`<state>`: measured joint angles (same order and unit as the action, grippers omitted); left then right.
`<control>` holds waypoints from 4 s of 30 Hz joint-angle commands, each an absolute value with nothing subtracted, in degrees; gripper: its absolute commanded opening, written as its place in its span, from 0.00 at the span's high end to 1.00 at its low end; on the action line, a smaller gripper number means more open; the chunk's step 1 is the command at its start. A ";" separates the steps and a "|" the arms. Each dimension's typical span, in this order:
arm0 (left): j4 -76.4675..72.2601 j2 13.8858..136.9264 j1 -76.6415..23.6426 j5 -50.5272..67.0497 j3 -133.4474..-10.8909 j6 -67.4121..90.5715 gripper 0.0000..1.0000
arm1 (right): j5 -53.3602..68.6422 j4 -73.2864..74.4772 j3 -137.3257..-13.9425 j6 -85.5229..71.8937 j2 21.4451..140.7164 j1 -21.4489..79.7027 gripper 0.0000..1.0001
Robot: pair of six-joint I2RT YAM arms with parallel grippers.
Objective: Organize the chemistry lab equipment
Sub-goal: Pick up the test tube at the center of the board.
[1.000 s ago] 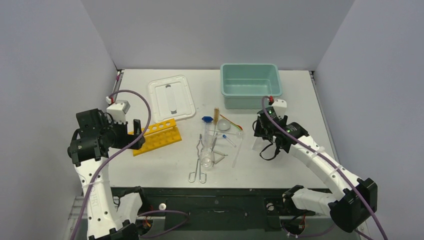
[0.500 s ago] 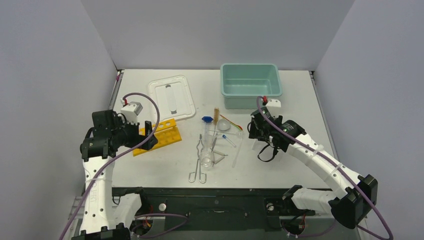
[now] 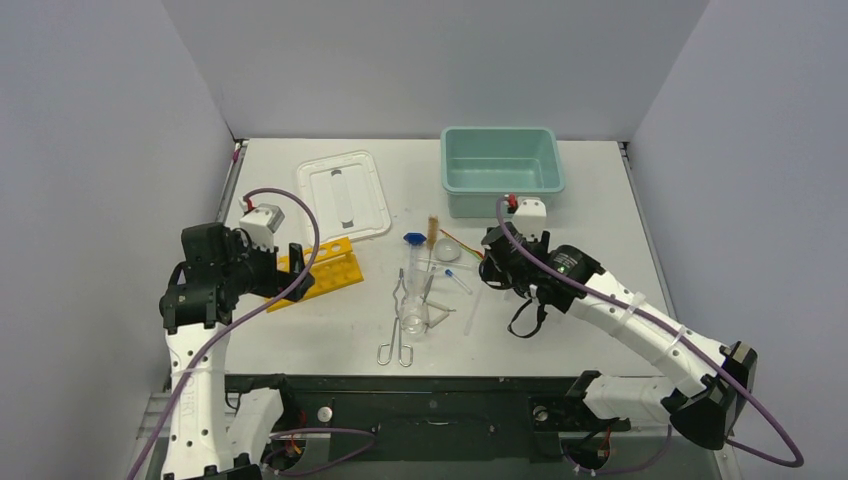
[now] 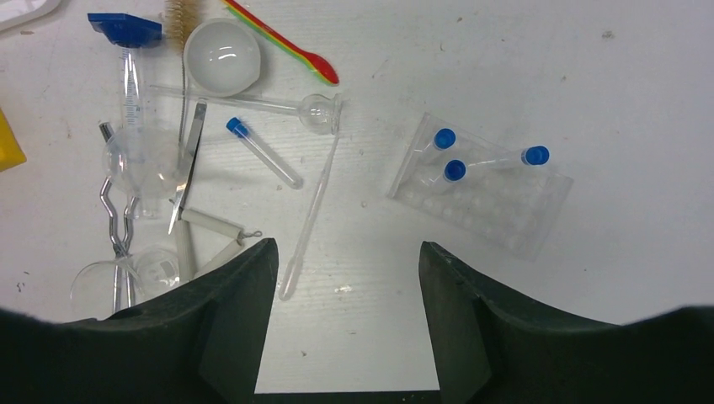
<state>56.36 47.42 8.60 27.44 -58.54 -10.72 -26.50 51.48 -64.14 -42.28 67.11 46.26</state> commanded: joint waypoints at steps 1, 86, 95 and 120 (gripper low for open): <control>52.61 47.32 8.40 28.26 -57.84 -11.74 0.03 | -32.16 53.04 -67.39 -43.80 68.06 49.40 0.42; 60.32 45.88 8.32 38.84 -65.74 -16.67 0.03 | -16.15 14.35 -50.81 -41.56 71.30 53.00 1.00; 57.38 44.26 7.03 56.32 -65.66 -15.04 0.03 | -27.73 6.05 -61.99 -42.99 73.28 67.64 1.00; 47.76 40.41 3.79 58.94 -59.10 -11.06 0.21 | -26.31 -19.49 -68.57 -54.14 85.54 76.59 1.00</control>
